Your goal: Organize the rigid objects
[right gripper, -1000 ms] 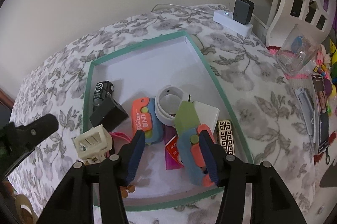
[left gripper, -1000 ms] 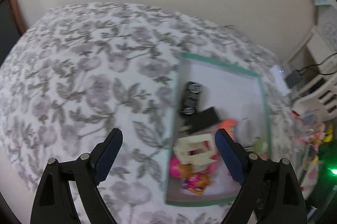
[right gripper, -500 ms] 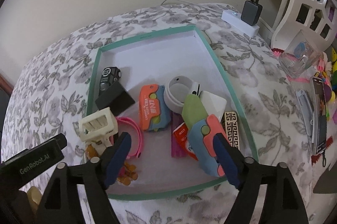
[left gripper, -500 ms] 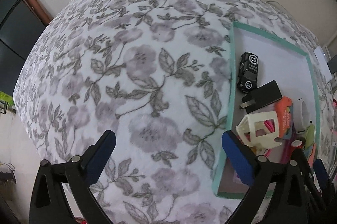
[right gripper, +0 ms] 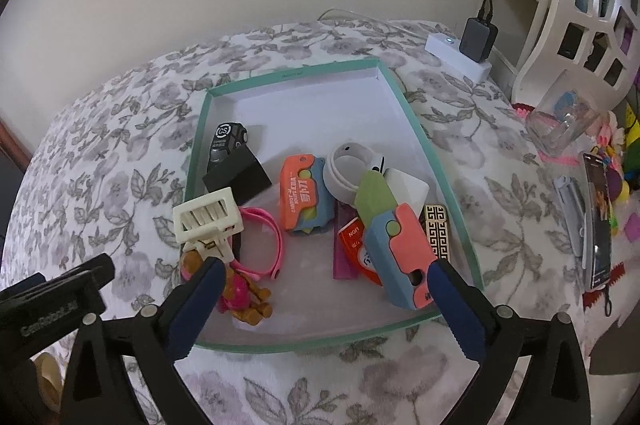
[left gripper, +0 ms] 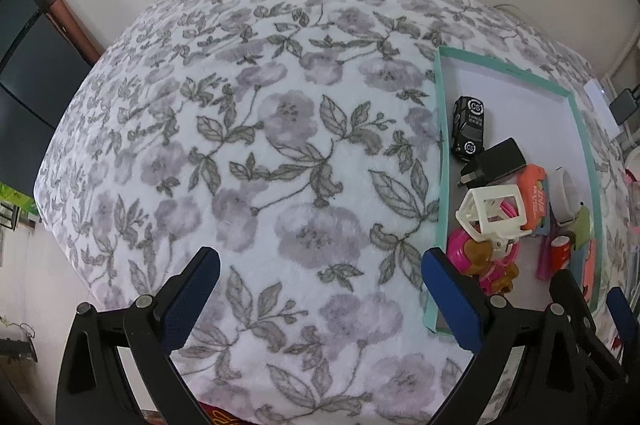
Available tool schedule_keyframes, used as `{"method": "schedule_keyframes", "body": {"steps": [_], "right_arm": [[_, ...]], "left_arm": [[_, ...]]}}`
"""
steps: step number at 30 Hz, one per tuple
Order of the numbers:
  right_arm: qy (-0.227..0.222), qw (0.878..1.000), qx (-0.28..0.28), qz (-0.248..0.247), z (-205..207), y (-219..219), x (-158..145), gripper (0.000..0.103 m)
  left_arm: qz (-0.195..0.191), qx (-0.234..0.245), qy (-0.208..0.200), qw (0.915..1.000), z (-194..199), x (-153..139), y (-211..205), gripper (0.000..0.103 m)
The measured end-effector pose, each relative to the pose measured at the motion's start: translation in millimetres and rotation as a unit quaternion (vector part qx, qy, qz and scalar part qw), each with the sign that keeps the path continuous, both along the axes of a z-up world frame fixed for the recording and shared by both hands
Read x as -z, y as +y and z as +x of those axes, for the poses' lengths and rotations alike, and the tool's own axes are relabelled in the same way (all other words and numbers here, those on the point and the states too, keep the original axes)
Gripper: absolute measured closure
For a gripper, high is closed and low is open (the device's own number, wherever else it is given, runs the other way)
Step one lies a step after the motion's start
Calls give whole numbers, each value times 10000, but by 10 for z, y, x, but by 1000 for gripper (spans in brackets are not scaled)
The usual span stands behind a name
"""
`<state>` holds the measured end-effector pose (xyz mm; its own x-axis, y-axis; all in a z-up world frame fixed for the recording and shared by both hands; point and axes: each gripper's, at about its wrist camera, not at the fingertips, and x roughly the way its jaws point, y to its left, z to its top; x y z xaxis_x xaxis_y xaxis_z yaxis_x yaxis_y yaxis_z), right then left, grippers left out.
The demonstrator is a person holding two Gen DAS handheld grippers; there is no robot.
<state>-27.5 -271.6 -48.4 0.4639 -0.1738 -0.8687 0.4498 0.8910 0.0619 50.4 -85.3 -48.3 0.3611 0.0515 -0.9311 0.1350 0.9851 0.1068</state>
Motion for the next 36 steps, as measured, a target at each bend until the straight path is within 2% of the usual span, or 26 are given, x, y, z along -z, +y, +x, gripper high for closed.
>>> {"method": "schedule_keyframes", "body": {"steps": [12, 23, 36], "right_arm": [[-145, 9999, 34, -82, -108, 17, -154, 0], [-332, 9994, 36, 72, -211, 36, -277, 0], [-362, 9993, -17, -83, -264, 85, -350, 0]], "left_arm": [[-10, 223, -206, 9995, -173, -116, 88, 2], [-141, 220, -411, 9988, -257, -229, 190, 2], [-258, 112, -545, 9981, -299, -310, 283, 2]]}}
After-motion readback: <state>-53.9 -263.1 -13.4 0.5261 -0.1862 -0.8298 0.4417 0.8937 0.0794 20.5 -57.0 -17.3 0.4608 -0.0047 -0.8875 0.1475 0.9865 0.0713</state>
